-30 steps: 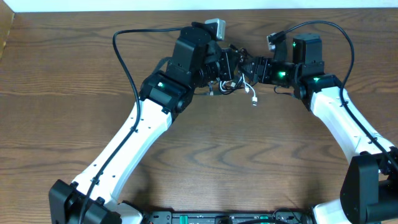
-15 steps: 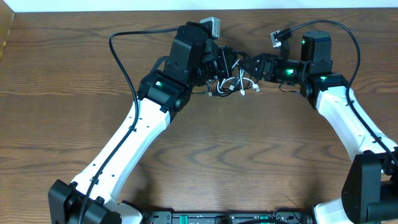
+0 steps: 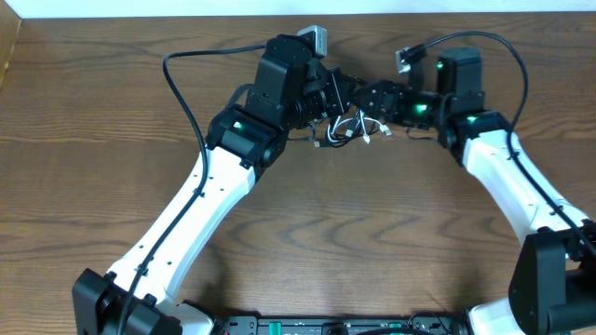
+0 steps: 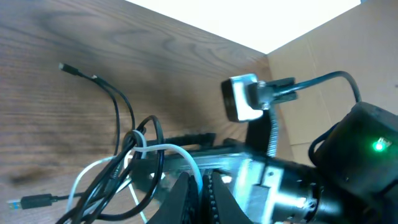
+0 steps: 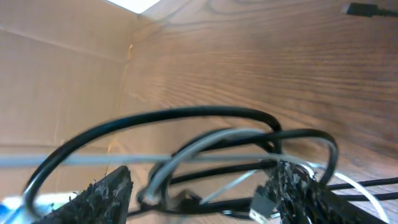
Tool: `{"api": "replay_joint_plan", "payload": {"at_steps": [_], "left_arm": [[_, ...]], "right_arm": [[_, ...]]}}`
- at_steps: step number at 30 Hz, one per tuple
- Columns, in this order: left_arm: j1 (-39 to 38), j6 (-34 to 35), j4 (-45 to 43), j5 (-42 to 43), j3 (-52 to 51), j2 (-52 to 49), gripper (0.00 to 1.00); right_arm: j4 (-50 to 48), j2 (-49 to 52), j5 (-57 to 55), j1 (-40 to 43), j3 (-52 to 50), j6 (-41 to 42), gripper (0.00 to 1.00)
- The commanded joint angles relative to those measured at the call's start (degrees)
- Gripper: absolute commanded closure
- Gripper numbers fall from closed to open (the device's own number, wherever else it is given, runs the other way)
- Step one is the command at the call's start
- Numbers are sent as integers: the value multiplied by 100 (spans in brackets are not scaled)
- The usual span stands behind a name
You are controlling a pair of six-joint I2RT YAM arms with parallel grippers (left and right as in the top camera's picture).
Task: Untangle cables
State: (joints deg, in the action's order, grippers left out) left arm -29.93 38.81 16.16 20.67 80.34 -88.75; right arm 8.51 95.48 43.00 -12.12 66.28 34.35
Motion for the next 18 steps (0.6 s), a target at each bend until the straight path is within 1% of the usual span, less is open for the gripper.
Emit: {"api": "replay_joint_plan", "payload": {"at_steps": [1, 6, 9, 14, 18], "left_arm": [[-83, 68, -50, -33, 46, 35, 92], [-101, 173, -186, -28, 48, 59, 92], [-87, 201, -352, -37, 52, 155, 93], [127, 203, -472, -35, 52, 422, 93], [433, 203, -428, -31, 52, 682, 93]], "right_arm": [[20, -59, -861, -262, 42, 210, 31], [568, 55, -2179, -448, 39, 503, 37], [922, 245, -2627, -407, 39, 503, 39], [1043, 682, -2680, -227, 39, 485, 44], [1060, 1043, -2682, -101, 39, 411, 44]]}}
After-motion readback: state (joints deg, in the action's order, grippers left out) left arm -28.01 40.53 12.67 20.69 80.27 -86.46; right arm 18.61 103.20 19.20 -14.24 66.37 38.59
